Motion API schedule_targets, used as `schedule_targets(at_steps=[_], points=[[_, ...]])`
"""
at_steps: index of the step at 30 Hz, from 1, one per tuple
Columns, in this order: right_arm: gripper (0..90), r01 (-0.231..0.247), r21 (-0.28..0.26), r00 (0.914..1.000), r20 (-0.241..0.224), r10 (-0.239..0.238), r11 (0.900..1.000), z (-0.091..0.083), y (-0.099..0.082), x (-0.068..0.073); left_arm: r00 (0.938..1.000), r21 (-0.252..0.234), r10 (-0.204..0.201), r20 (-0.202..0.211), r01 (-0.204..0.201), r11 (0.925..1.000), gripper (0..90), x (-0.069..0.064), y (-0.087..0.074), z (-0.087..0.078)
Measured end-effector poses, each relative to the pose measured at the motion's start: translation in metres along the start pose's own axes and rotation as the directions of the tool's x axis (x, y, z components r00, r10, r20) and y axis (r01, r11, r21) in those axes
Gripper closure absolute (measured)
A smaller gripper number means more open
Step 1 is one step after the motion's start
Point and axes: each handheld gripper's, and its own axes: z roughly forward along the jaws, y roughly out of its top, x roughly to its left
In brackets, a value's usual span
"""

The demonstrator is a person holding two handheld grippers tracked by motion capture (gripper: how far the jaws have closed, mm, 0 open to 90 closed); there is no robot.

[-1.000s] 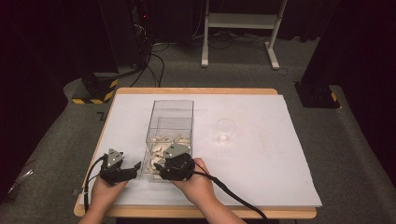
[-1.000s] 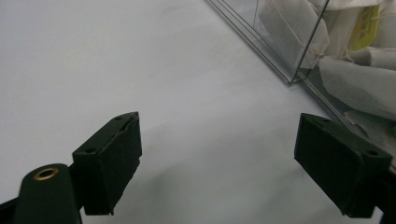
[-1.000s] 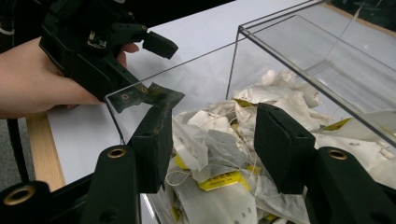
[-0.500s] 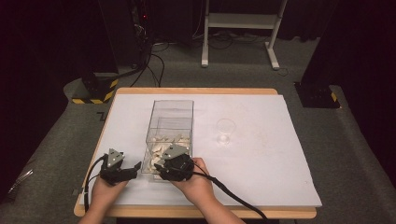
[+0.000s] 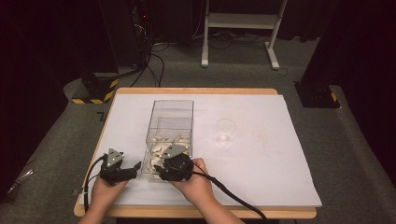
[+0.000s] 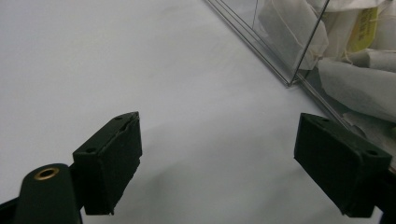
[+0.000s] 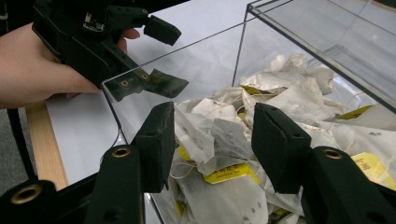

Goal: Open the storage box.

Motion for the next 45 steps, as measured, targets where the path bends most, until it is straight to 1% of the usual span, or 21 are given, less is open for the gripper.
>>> schedule_targets(at_steps=[4,6,8,11,16,17,21,24,27,29,33,34,35,37,38,39,42,43,44,45], points=[[53.5,0.01,0.011,0.9999,-0.003,-0.01,0.9999,0.0022,-0.0006,0.0023,0.9999,0.001,0.014,-0.001,-0.014,0.9999,15.5,0.0004,0.0002,-0.0002],[55.1,0.007,0.015,0.9999,-0.011,-0.007,0.9999,0.0031,-0.0003,0.0021,1.0,0.0,-0.001,0.004,0.001,1.0,15.5,-0.0001,0.0001,0.0002],[56.2,0.003,0.024,0.9998,-0.021,-0.003,0.9997,0.0049,0.0001,0.0008,1.0,0.0,0.0,0.005,0.0,1.0,15.5,0.0,0.0001,0.0003],[56.7,0.004,0.046,0.9999,-0.017,-0.003,0.9989,0.0077,-0.0001,-0.0002,1.0,-0.001,0.0,0.006,0.0,1.0,15.5,0.0001,0.0001,0.0003],[58.1,0.008,0.051,0.9997,-0.024,-0.006,0.9987,0.0093,0.0,-0.0012,1.0,-0.001,0.001,0.006,-0.001,1.0,15.5,0.0003,0.0002,0.0004],[59.4,0.006,0.055,0.9996,-0.027,-0.004,0.9985,0.0093,0.0003,-0.0008,1.0,0.0,0.0,0.005,0.0,1.0,15.5,0.0001,0.0002,0.0004],[59.7,-0.008,0.059,0.9995,-0.031,0.01,0.9982,0.0095,0.0017,-0.0024,1.0,0.0,-0.001,0.004,0.001,1.0,15.4,-0.0001,0.0001,0.0002],[62.4,-0.01,0.062,0.9997,-0.02,0.011,0.998,0.0082,0.0022,-0.004,1.0,0.0,0.0,0.005,0.0,1.0,15.5,0.0002,0.0,-0.0003],[64.5,-0.008,0.074,0.9996,-0.028,0.01,0.9973,0.0093,0.0009,-0.005,1.0,-0.001,-0.001,0.004,0.001,1.0,15.4,0.0001,0.0,0.0001],[65.2,-0.006,0.073,0.9997,-0.024,0.008,0.9973,0.009,0.0005,-0.0044,1.0,-0.001,0.002,0.002,-0.002,1.0,15.5,0.0,0.0001,0.0003],[68.6,-0.009,0.075,0.9994,-0.033,0.012,0.9971,0.0093,0.0004,-0.0043,1.0,0.001,0.009,0.002,-0.009,1.0,15.5,0.0001,0.0001,-0.0001],[71.1,-0.01,0.074,0.9993,-0.034,0.013,0.9972,0.0092,0.0004,-0.0044,1.0,0.001,0.009,0.002,-0.009,1.0,15.5,0.0001,0.0001,-0.0001],[72.1,-0.008,0.075,0.9996,-0.027,0.01,0.9971,0.0088,0.0003,-0.0045,1.0,0.001,0.009,0.003,-0.009,1.0,15.5,0.0002,0.0001,-0.0002],[74.8,-0.015,0.076,0.9994,-0.029,0.017,0.997,0.0087,-0.0002,-0.0057,1.0,0.001,0.009,0.003,-0.009,1.0,15.5,0.0002,0.0,-0.0002],[74.8,-0.015,0.076,0.9994,-0.029,0.017,0.997,0.0087,-0.0002,-0.0057,1.0,0.001,0.009,0.003,-0.009,1.0,15.5,0.0002,0.0,-0.0002],[78.4,-0.016,0.079,0.9994,-0.029,0.018,0.9967,0.008,-0.0007,-0.0071,0.9999,0.001,0.01,0.003,-0.01,0.9999,15.5,0.0001,0.0001,-0.0001],[83.2,-0.012,0.076,0.9995,-0.029,0.014,0.997,0.0073,-0.001,-0.0069,1.0,0.0,0.008,0.005,-0.008,1.0,15.4,0.0003,0.0,-0.0002],[83.2,-0.012,0.076,0.9995,-0.029,0.014,0.997,0.0073,-0.001,-0.0069,1.0,0.0,0.008,0.005,-0.008,1.0,15.5,0.0003,0.0,-0.0002],[86.2,-0.01,0.069,0.9997,-0.021,0.011,0.9976,0.0061,-0.0014,-0.0065,1.0,-0.001,0.006,0.006,-0.006,1.0,15.5,0.0004,0.0,-0.0003],[87.0,-0.008,0.064,0.9998,-0.02,0.01,0.9979,0.0056,-0.0017,-0.0066,1.0,0.0,0.007,0.006,-0.007,1.0,15.5,0.0005,0.0,-0.0004]])
